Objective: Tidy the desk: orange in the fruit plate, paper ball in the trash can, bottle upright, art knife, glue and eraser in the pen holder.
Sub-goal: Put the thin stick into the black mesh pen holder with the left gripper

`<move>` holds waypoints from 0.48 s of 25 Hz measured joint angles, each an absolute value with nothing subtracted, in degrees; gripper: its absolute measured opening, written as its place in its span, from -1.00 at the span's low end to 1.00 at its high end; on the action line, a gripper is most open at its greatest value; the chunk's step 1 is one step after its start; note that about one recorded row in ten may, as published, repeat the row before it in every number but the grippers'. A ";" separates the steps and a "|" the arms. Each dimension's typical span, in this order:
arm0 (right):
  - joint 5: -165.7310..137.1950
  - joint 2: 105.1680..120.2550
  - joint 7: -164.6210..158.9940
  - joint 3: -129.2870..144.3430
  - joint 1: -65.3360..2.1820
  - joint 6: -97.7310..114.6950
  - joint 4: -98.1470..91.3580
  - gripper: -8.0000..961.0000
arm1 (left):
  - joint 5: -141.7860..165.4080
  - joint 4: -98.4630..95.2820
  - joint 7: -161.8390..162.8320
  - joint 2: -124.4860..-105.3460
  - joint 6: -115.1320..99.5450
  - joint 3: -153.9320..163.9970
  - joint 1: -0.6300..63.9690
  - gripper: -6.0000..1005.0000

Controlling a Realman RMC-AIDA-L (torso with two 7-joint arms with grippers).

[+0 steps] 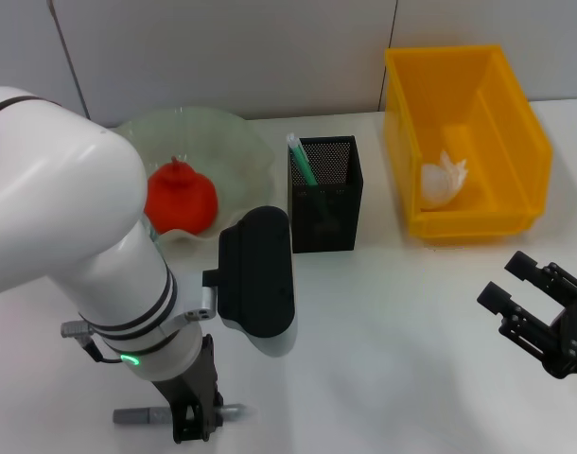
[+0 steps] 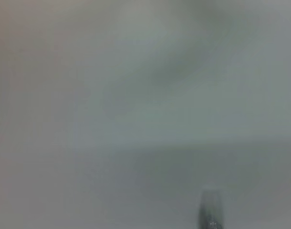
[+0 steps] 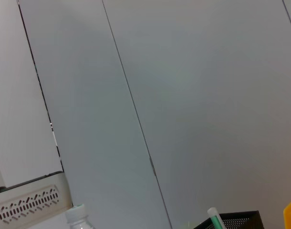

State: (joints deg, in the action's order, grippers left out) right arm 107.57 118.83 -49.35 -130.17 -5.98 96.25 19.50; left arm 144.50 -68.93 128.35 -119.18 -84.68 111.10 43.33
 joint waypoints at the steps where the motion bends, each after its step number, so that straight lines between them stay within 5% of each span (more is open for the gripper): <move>1: 107.57 118.83 -49.36 -130.17 -5.98 96.27 19.50 0.39 | 144.51 -68.94 128.28 -119.18 -84.65 111.07 43.28 -0.72; 12: 108.15 118.82 -50.32 -131.80 -5.54 96.97 19.70 0.39 | 140.94 -70.62 128.05 -119.18 -86.86 105.26 43.53 -0.72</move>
